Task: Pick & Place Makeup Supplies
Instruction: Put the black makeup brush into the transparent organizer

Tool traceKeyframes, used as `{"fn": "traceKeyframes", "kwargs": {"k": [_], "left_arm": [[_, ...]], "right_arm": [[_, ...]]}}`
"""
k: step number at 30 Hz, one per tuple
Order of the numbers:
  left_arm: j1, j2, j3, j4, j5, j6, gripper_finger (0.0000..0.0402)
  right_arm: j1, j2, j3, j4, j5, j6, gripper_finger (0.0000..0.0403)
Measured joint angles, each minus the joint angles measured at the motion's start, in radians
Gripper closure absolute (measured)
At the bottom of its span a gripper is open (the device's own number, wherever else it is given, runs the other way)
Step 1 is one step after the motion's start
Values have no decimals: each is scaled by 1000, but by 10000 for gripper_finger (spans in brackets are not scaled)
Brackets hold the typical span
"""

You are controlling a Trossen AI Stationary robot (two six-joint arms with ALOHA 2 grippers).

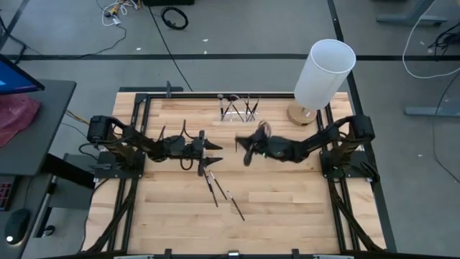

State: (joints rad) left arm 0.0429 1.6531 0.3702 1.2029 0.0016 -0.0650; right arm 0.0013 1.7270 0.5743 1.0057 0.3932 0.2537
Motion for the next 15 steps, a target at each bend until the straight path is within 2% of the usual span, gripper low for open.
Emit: {"fn": "traceKeyframes", "kwargs": {"k": [2, 4, 10, 15], "left_arm": [[0, 0, 0, -13, -6, -1, 186], [0, 0, 0, -22, -6, -1, 190], [-1, 0, 0, -36, -6, -4, 204], [-2, 0, 0, -54, -5, -29, 211]], "right_arm": [[-39, 0, -29, 129, 14, -18, 398], [-81, 0, -26, 187, 15, -35, 398], [-215, 1, 29, 185, 14, -174, 398], [-342, 1, 66, 181, 19, -149, 398]]}}
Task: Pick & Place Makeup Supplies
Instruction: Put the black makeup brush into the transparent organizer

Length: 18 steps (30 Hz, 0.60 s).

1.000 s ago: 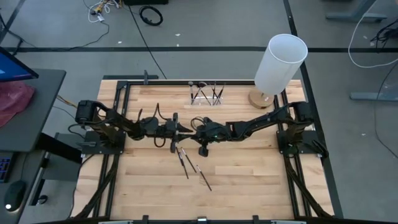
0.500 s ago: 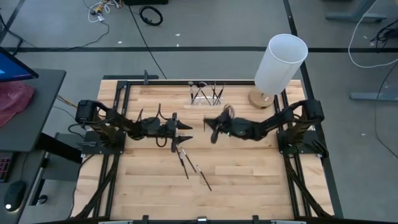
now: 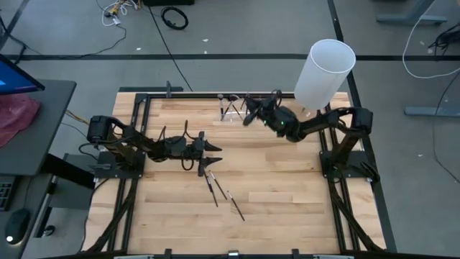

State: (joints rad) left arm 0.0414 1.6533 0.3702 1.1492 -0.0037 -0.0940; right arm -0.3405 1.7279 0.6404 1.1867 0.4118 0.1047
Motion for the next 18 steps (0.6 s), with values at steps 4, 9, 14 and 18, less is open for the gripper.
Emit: {"fn": "traceKeyframes", "kwargs": {"k": [4, 9, 14, 18], "left_arm": [[0, 0, 0, -2, 0, 0, 214], [0, 0, 0, 4, -1, 1, 214], [0, 0, 0, 4, -3, 1, 214], [0, 0, 0, 5, -3, 1, 214]], "right_arm": [[-75, 0, 19, -75, -12, 73, 398], [-108, 67, 54, -130, -78, 148, 398], [-99, 159, 107, -128, -95, 167, 398], [-97, 215, 143, -128, -98, 170, 396]]}}
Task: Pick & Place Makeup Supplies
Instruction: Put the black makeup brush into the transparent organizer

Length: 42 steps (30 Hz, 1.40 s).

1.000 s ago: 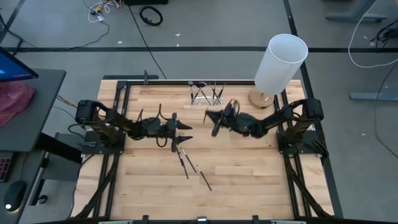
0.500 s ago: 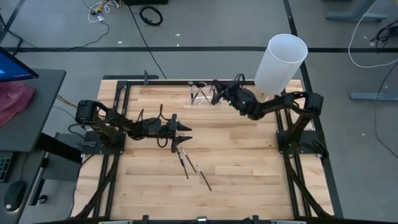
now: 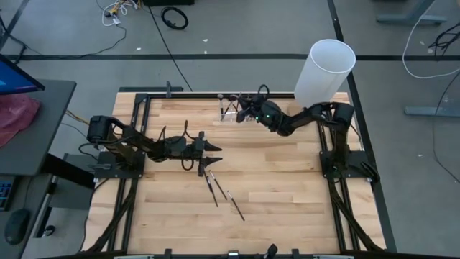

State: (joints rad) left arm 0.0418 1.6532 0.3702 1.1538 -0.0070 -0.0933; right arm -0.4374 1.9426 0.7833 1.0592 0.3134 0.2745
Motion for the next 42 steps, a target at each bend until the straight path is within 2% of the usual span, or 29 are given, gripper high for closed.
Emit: {"fn": "traceKeyframes", "kwargs": {"k": [7, 11, 20, 27, 36, 42], "left_arm": [[0, 0, 0, 0, 0, 0, 214], [0, 0, 0, 0, 0, 0, 214], [0, 0, 0, 0, 0, -1, 214], [0, 0, 0, -2, 3, -19, 214], [0, 0, 0, -5, 3, -18, 213], [0, 0, 0, -6, 3, -16, 214]], "right_arm": [[0, 44, 14, -21, -21, 46, 393], [0, 45, 14, -47, -21, 59, 375], [-14, 29, 14, -66, -48, 84, 274], [-24, -110, 14, -175, -46, 29, 218], [38, -355, 14, -417, -45, -47, 221], [172, -392, 13, -518, -46, -48, 239]]}}
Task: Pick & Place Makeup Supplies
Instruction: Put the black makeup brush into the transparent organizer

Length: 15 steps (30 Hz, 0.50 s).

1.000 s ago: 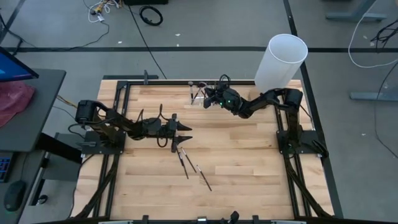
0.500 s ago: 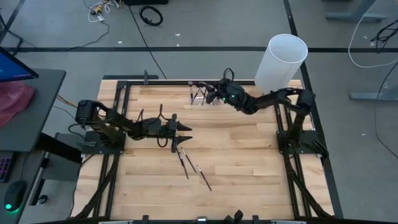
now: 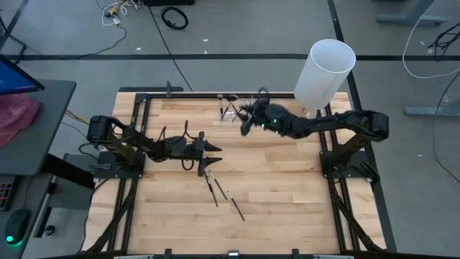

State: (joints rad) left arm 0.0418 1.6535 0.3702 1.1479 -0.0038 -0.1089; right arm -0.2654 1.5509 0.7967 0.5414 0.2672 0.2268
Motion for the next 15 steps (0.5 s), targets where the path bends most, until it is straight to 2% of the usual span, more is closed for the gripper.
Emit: {"fn": "traceKeyframes", "kwargs": {"k": [8, 15], "left_arm": [[0, 0, 0, -54, -8, 38, 214], [1, 0, 0, -98, -79, 50, 214]], "right_arm": [[240, 54, -1, -123, -43, 41, 256], [468, 258, -1, -44, -111, 66, 256]]}}
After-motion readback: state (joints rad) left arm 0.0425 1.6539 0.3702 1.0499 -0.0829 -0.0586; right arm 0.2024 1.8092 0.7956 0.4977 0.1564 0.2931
